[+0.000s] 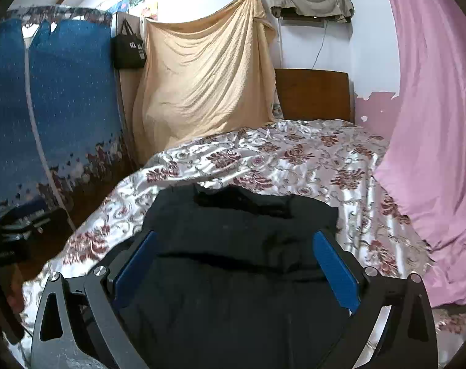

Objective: Fold large clothes

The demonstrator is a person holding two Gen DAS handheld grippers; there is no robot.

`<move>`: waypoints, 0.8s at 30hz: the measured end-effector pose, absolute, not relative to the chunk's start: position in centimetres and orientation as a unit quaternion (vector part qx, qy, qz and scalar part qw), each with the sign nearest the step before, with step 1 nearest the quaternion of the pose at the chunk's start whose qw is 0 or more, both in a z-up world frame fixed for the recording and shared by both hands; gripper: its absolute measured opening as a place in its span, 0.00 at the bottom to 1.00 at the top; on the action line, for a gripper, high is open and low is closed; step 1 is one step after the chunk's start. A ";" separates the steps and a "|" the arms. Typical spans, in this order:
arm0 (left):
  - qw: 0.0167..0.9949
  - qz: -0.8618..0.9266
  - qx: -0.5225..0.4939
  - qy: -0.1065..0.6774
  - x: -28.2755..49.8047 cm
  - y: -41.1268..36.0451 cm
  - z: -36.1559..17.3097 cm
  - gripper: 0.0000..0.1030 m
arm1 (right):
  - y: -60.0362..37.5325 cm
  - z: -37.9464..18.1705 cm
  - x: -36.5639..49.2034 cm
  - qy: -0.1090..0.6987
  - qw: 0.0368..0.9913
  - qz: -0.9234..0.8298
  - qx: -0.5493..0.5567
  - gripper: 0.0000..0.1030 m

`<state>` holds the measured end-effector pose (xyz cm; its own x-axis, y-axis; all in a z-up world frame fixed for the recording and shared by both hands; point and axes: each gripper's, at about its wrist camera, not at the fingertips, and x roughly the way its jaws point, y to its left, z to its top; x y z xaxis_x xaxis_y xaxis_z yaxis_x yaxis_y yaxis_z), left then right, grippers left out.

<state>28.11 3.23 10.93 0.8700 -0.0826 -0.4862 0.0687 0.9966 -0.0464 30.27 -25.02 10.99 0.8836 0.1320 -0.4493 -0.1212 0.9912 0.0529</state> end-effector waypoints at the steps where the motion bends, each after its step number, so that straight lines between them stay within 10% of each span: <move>1: 0.967 -0.039 -0.013 0.252 27.3 3.4 10.9 1.00 | -25.0 11.0 29.6 0.236 0.970 0.060 0.007 0.96; 24: 0.954 -0.041 0.034 0.296 18.2 5.5 6.9 1.00 | -23.4 9.7 18.2 0.253 0.962 0.064 -0.084 0.96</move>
<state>18.15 5.49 6.91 0.8212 -0.0571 -0.5678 0.0976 0.9944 0.0411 18.20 -23.38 9.70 0.8639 0.0808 -0.4971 -0.1653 0.9778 -0.1283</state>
